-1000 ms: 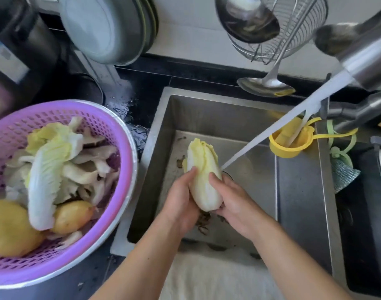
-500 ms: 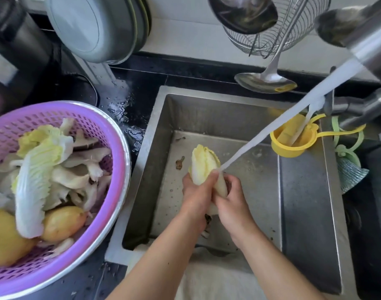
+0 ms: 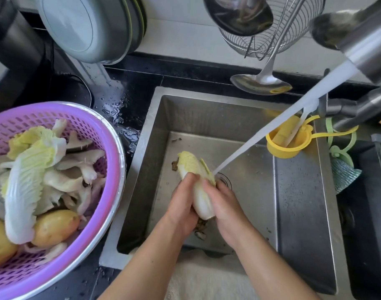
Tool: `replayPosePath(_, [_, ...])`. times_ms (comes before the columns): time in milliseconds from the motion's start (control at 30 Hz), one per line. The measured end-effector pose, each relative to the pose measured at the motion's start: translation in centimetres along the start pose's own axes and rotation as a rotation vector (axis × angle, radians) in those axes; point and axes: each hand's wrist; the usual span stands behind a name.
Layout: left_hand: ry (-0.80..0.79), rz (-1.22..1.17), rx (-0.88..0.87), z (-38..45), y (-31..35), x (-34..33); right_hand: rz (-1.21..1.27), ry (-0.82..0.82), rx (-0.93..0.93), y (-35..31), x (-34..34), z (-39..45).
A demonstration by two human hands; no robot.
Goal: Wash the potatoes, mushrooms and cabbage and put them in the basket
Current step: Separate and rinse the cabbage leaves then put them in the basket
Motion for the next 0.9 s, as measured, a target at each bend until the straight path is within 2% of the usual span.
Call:
replayPosePath(267, [-0.027,-0.279,-0.054,-0.9,1.1,0.4,0.159,0.301,-0.026,-1.4,-0.1,0.9])
replayPosePath(367, [-0.031,-0.274,-0.033,-0.8,1.0,0.3,0.226,0.21,-0.023,-2.0,-0.1,0.2])
replayPosePath(433, [-0.029,-0.198,-0.019,-0.6,0.7,0.2,0.182,0.134,-0.026,-1.9,0.1,0.0])
replayPosePath(467, [-0.015,-0.167,-0.035,-0.3,0.4,0.1,0.163,0.146,-0.012,-1.7,0.2,0.0])
replayPosePath(533, [0.091,-0.16,-0.092,0.3,0.0,0.3,0.182,0.285,0.018,-1.8,0.6,0.2])
replayPosePath(600, [0.215,-0.203,-0.15,0.9,0.0,0.6,0.35,0.426,-0.005,-1.9,1.5,0.6])
replayPosePath(667, [0.254,-0.292,-0.166,1.3,0.2,1.1,0.556,0.469,-0.034,-2.0,3.1,1.0])
replayPosePath(700, [0.252,-0.335,-0.16,1.3,0.3,1.3,0.599,0.464,-0.046,-1.8,4.0,1.1])
replayPosePath(767, [0.224,-0.331,-0.138,0.8,0.8,1.2,0.477,0.394,-0.061,-1.7,4.8,0.8])
replayPosePath(900, [0.023,-0.187,-0.049,-0.3,1.1,0.4,0.112,0.059,-0.102,-2.4,3.8,0.0])
Point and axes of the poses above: each hand's wrist, its own z-axis towards the middle knuckle, its own x-axis out of the back of the hand, y = z × x, and after that the axes turned 11 degrees about -x, right-handed
